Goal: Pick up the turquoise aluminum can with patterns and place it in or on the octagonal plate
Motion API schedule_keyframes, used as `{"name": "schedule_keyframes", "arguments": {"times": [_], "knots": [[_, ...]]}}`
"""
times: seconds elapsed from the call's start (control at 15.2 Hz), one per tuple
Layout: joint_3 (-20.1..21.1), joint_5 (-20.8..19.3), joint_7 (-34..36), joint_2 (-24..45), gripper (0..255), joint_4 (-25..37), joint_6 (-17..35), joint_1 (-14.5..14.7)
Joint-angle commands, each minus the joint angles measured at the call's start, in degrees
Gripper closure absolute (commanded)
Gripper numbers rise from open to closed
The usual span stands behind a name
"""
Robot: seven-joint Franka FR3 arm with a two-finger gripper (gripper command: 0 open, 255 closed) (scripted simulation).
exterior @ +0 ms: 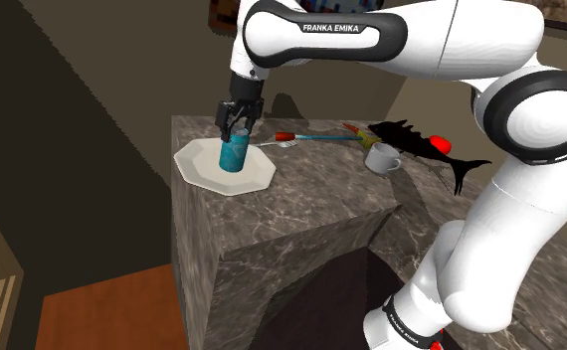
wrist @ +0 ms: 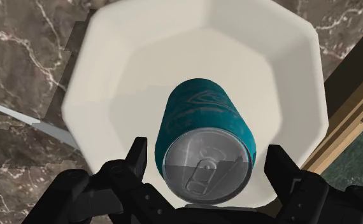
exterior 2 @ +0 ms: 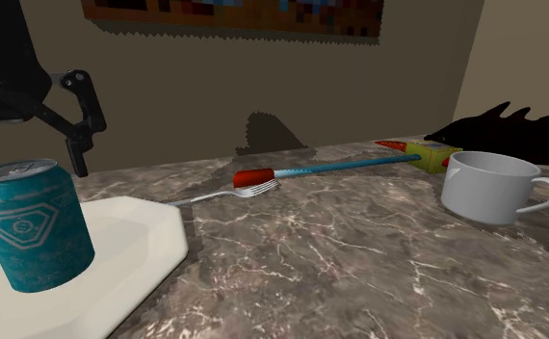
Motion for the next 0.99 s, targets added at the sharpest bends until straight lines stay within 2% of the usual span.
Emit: {"name": "schedule_keyframes", "arguments": {"times": [0.0, 0.2, 0.46, 0.92], "knots": [[0.0, 0.0, 0.0, 0.0, 0, 0.0, 0.0, 0.0], [0.0, 0.0, 0.0, 0.0, 0, 0.0, 0.0, 0.0], [0.0, 0.0, 0.0, 0.0, 0, 7.2, -7.3, -0.1], [0.0, 0.0, 0.0, 0.0, 0, 7.2, -7.3, -0.1]]}}
